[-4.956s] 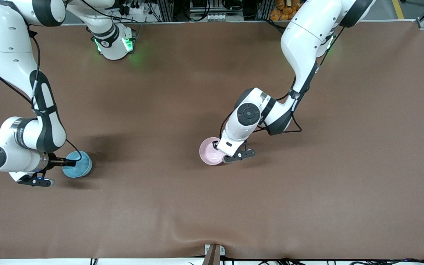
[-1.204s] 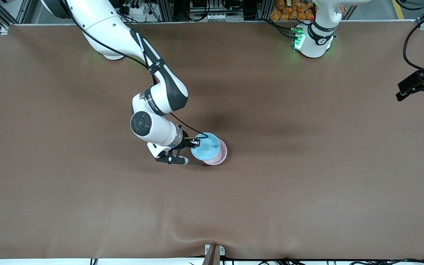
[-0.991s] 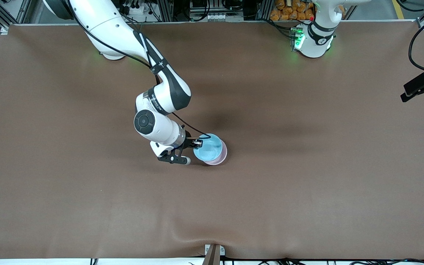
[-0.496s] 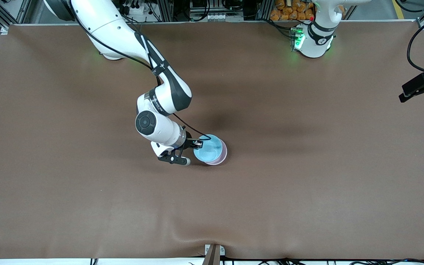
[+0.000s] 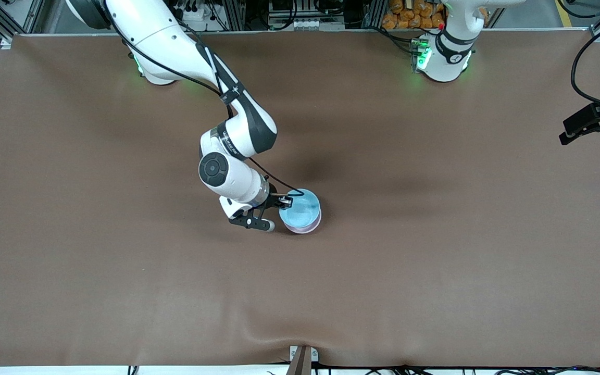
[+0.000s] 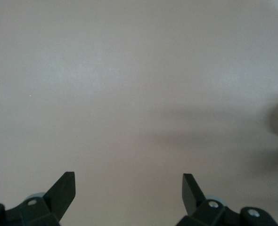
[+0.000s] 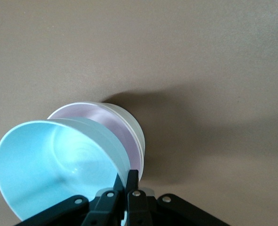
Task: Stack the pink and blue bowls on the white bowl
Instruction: 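Open the right gripper and draw it back from the stack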
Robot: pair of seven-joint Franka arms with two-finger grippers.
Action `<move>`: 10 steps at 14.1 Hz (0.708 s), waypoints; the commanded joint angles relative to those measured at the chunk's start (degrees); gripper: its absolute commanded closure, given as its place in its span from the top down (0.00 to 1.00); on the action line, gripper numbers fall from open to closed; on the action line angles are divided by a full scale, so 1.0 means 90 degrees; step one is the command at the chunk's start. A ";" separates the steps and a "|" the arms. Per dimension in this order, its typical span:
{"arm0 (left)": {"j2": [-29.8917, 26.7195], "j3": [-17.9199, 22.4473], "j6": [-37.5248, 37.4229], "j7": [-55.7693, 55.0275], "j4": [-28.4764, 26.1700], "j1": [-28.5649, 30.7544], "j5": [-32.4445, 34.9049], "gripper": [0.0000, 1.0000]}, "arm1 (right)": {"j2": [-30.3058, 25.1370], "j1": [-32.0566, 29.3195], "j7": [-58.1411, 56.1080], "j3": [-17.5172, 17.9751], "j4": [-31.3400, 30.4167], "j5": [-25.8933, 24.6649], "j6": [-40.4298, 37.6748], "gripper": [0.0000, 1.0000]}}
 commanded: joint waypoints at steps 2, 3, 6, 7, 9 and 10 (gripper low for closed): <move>0.0005 -0.0002 -0.0071 -0.0043 0.0021 -0.0012 -0.0091 1.00 | 0.0111 0.0088 0.0067 -0.0063 0.0146 0.0101 0.0066 0.00; -0.0005 -0.0002 -0.0158 -0.0043 0.0021 -0.0012 -0.0091 1.00 | 0.0111 0.0088 0.0019 -0.0063 0.0146 0.0043 0.0066 0.38; 0.0005 -0.0002 -0.0188 -0.0053 0.0060 -0.0021 -0.0081 1.00 | 0.0111 0.0176 0.0047 -0.0073 0.0146 0.0032 0.0125 1.00; 0.0005 -0.0031 -0.0188 -0.0062 0.0070 -0.0050 -0.0081 1.00 | 0.0092 0.0156 0.0038 -0.0082 0.0146 0.0023 0.0125 1.00; 0.0015 -0.0197 -0.0179 -0.0092 0.0060 0.0008 -0.0072 1.00 | 0.0053 0.0108 0.0038 -0.0092 0.0146 0.0023 0.0115 1.00; 0.0025 -0.0197 -0.0169 -0.0102 0.0070 0.0008 -0.0072 1.00 | 0.0024 0.0078 0.0028 -0.0102 0.0146 0.0013 0.0106 1.00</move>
